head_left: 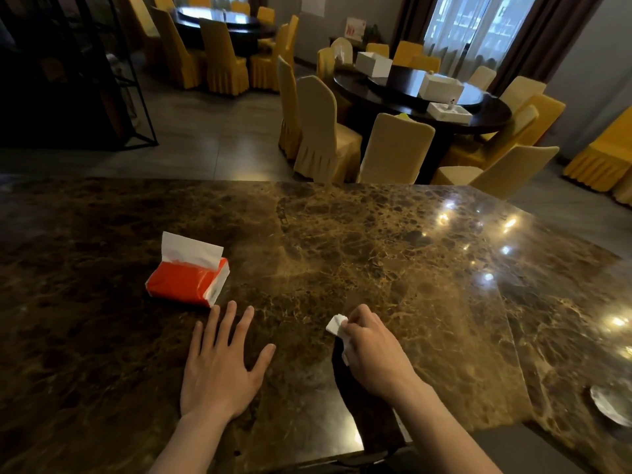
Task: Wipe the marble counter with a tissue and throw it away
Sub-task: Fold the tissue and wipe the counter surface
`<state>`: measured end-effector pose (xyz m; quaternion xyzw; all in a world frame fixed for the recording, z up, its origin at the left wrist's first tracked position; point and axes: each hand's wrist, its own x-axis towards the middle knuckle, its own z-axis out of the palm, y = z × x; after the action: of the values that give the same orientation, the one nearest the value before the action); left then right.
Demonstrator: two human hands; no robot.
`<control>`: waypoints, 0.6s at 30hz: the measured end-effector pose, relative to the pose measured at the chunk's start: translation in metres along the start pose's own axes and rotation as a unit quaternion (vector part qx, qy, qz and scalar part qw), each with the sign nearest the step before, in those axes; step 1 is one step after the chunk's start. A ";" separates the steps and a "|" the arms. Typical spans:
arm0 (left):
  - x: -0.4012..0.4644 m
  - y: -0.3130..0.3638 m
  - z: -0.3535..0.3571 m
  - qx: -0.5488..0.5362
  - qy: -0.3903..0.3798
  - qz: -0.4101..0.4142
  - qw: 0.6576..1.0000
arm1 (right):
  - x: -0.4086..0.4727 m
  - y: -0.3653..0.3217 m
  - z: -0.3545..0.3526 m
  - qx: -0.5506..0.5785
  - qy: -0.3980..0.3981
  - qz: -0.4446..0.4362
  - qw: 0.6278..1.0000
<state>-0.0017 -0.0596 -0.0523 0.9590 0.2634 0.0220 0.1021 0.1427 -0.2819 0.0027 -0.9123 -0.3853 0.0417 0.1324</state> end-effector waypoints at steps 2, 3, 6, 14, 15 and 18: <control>-0.001 0.002 -0.001 -0.003 0.001 0.000 1.000 | -0.001 0.004 -0.008 0.024 -0.032 -0.019 0.999; 0.000 0.002 -0.001 -0.004 0.003 0.000 1.000 | -0.001 0.006 -0.011 0.028 -0.038 -0.022 0.999; -0.001 0.001 -0.001 -0.002 0.000 0.000 1.000 | 0.001 0.005 -0.013 0.026 -0.036 -0.011 0.999; -0.001 0.002 -0.003 -0.006 -0.002 0.002 1.000 | 0.020 -0.033 0.000 0.013 0.057 0.093 0.994; -0.001 0.002 -0.003 -0.005 -0.001 0.001 1.000 | 0.019 -0.042 0.004 0.015 0.057 0.090 0.994; 0.000 0.002 -0.002 0.006 -0.002 -0.002 1.000 | 0.014 -0.066 0.016 0.041 0.032 0.052 0.997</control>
<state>-0.0005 -0.0612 -0.0500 0.9592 0.2652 0.0186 0.0964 0.1038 -0.2246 0.0055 -0.9256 -0.3314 0.0351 0.1795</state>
